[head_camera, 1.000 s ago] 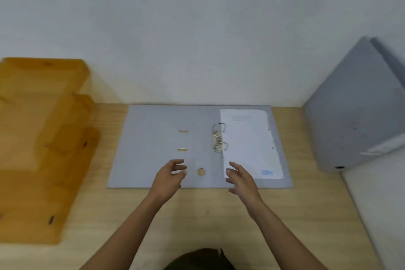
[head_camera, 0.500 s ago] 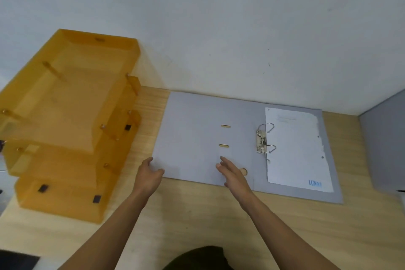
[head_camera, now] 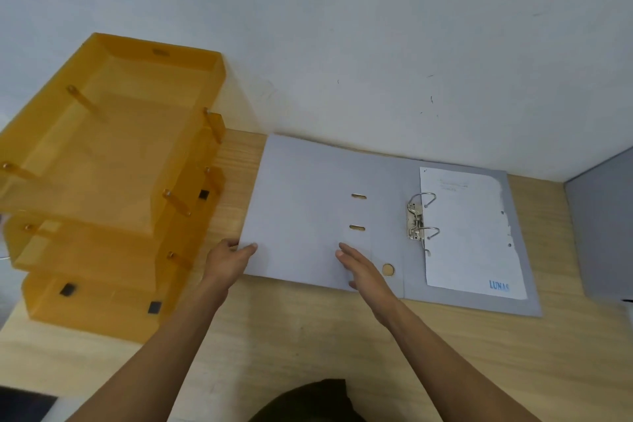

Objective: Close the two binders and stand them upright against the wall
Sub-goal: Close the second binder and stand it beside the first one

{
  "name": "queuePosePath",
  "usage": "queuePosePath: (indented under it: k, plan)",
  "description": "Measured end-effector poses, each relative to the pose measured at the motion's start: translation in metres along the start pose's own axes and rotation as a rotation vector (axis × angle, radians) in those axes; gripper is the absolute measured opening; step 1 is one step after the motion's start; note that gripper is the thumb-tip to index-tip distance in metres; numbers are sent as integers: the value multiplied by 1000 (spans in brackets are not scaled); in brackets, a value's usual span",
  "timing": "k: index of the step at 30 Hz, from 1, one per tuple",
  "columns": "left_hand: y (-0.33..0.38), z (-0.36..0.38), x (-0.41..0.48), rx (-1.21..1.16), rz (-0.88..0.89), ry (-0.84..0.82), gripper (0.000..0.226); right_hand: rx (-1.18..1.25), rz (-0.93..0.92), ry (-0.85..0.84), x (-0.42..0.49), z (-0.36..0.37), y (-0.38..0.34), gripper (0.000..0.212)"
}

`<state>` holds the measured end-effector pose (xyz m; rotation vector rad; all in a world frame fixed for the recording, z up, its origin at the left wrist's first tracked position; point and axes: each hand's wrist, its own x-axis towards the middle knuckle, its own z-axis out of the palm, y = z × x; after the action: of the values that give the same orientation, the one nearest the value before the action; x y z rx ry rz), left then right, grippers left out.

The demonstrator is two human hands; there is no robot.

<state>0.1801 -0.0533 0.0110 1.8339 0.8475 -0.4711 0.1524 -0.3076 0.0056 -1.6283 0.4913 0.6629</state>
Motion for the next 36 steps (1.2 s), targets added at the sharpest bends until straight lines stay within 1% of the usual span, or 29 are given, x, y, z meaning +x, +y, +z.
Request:
queuePosePath:
  k: [3, 5, 8, 11, 13, 15, 17, 18, 21, 23, 25, 26, 28, 29, 30, 32, 34, 36]
  plan:
    - [16, -7, -18, -53, 82, -124, 44, 32, -37, -9, -6, 5, -13, 55]
    - [31, -6, -32, -55, 127, -230, 46, 51, -67, -18, -10, 7, -24, 52]
    - [61, 2, -64, -83, 208, -425, 44, 66, -120, -25, -23, 5, -44, 51]
    - [87, 18, -94, -216, 262, -646, 37, 70, -172, -2, -39, -2, -60, 48]
    - [99, 32, -109, -302, 295, -746, 47, 90, -202, 15, -51, -8, -69, 49]
    - [106, 51, -117, -325, 343, -795, 60, 122, -235, 21, -63, -17, -76, 43]
    - [109, 74, -125, -326, 369, -772, 67, 140, -270, 16, -74, -29, -82, 39]
    - [109, 84, -129, -312, 377, -757, 69, 149, -283, 13, -81, -35, -86, 42]
    - [114, 115, -143, -204, 427, -746, 71, 143, -321, 19, -97, -58, -92, 52]
    - [120, 134, -155, -107, 469, -746, 67, 124, -322, 48, -105, -75, -94, 65]
    - [124, 152, -164, -60, 466, -741, 67, 109, -316, 101, -108, -92, -92, 76]
    - [121, 159, -161, -5, 489, -756, 71, 94, -318, 142, -108, -99, -92, 74]
    - [110, 180, -157, 140, 556, -785, 82, 35, -339, 231, -110, -121, -89, 57]
    - [108, 188, -156, 192, 556, -760, 83, -4, -346, 273, -111, -132, -86, 51]
    - [104, 197, -153, 237, 534, -734, 82, -38, -349, 304, -114, -144, -84, 51]
    - [101, 212, -156, 307, 516, -699, 82, -122, -355, 345, -117, -165, -76, 68]
    - [98, 224, -156, 379, 507, -677, 86, -244, -350, 382, -121, -181, -67, 83]
    - [92, 236, -152, 423, 460, -629, 91, -298, -348, 394, -126, -200, -57, 91]
